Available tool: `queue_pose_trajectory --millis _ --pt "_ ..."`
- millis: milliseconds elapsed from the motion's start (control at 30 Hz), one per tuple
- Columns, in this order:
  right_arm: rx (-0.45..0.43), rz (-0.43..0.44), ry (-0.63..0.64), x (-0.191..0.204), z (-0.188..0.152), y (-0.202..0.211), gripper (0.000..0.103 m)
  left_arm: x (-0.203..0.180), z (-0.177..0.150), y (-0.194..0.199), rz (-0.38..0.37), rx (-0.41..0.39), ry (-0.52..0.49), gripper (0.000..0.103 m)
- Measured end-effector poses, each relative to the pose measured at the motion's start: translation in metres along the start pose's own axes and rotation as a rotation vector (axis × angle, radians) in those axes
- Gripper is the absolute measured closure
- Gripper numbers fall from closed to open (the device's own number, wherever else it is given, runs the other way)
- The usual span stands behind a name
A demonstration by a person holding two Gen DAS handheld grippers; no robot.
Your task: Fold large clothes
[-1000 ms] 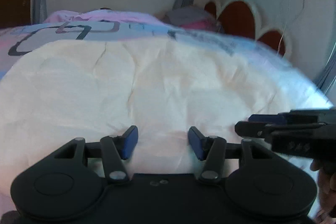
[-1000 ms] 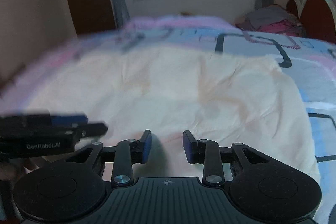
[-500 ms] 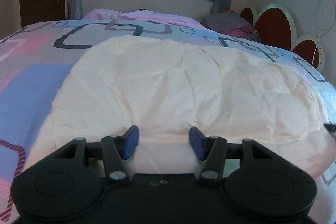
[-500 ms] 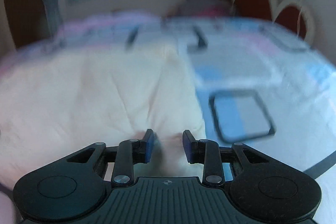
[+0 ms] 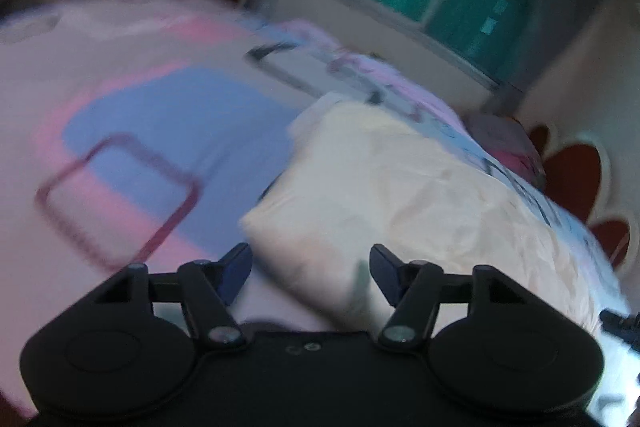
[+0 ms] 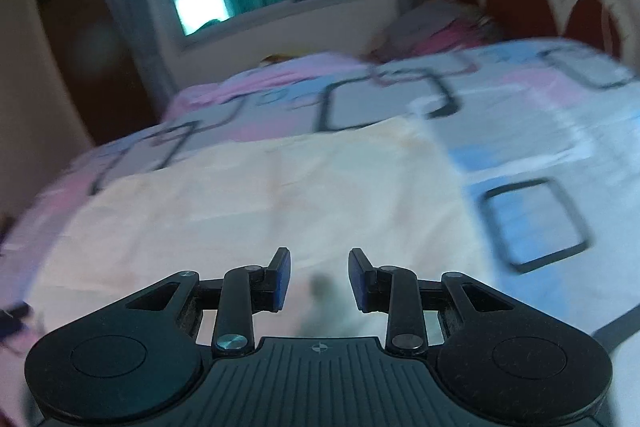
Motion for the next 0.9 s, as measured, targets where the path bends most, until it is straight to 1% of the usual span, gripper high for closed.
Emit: queue_pose_trajectory --millis 33,67,133,167,200,233,300,333,367,400,467,533,567,600,633,667,700,733,800,867,900 --pt "0.008 0.028 0.003 0.008 0.0 -0.003 0.071 0.008 0.0 -0.004 -0.02 0.02 0.063 0.04" --pt "0.01 0.053 0.006 0.017 0.0 -0.005 0.071 0.016 0.0 -0.009 -0.054 0.038 0.13 0.04" --pt "0.014 0.082 0.027 0.034 0.001 -0.012 0.072 0.026 0.003 -0.022 -0.154 0.056 0.246 0.04" --pt "0.016 0.084 0.043 0.042 0.001 -0.015 0.072 0.028 0.007 -0.029 -0.195 0.062 0.277 0.04" --pt "0.014 0.083 0.055 0.048 0.001 -0.018 0.079 0.028 0.01 -0.037 -0.217 0.066 0.293 0.04" --pt "0.022 0.097 0.063 0.056 0.004 -0.023 0.095 0.027 0.014 -0.045 -0.226 0.065 0.297 0.04" --pt "0.034 0.105 0.062 0.067 0.005 -0.033 0.097 0.025 0.018 -0.059 -0.22 0.068 0.298 0.04" --pt "0.036 0.105 0.068 0.07 0.006 -0.038 0.097 0.027 0.019 -0.066 -0.228 0.075 0.316 0.046" --pt "0.041 0.099 0.077 0.075 0.005 -0.043 0.097 0.029 0.019 -0.073 -0.245 0.082 0.338 0.057" --pt "0.049 0.092 0.079 0.075 0.004 -0.049 0.097 0.031 0.02 -0.079 -0.258 0.09 0.348 0.063" --pt "0.072 0.086 0.074 0.08 0.002 -0.06 0.097 0.03 0.022 -0.082 -0.284 0.091 0.334 0.077" --pt "0.094 0.069 0.084 0.08 0.0 -0.075 0.097 0.022 0.026 -0.075 -0.294 0.066 0.266 0.084" --pt "0.127 0.045 0.084 0.08 -0.003 -0.087 0.097 0.017 0.028 -0.066 -0.317 0.033 0.239 0.085" --pt "0.157 0.022 0.075 0.078 -0.006 -0.096 0.097 0.011 0.03 -0.055 -0.35 -0.004 0.21 0.085" --pt "0.175 0.009 0.063 0.075 -0.01 -0.104 0.097 0.001 0.032 -0.044 -0.382 -0.037 0.158 0.085" --pt "0.179 0.0 0.054 0.073 -0.012 -0.108 0.098 -0.009 0.035 -0.037 -0.395 -0.06 0.094 0.085" --pt "0.18 -0.007 0.051 0.072 -0.013 -0.109 0.098 -0.016 0.036 -0.035 -0.395 -0.062 0.055 0.085" --pt "0.182 -0.017 0.047 0.073 -0.013 -0.109 0.098 -0.018 0.038 -0.037 -0.389 -0.052 0.038 0.085" --pt "0.173 -0.016 0.019 0.075 -0.011 -0.102 0.097 -0.015 0.043 -0.047 -0.364 -0.024 0.029 0.086" --pt "0.138 -0.006 0.015 0.08 -0.009 -0.086 0.097 -0.009 0.047 -0.053 -0.365 0.007 0.044 0.086" --pt "0.125 -0.006 0.026 0.082 -0.009 -0.077 0.097 -0.009 0.048 -0.052 -0.367 0.01 0.034 0.086"
Point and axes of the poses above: each gripper's, at about its wrist camera, not at the fingertips, and y roughly against the way its jaws point, x to its left, z to its top, the point moved 1 cm from there along -y, roughly the way its jaws point, and after that the axes turned 6 degrees about x, right-handed, at the moved point
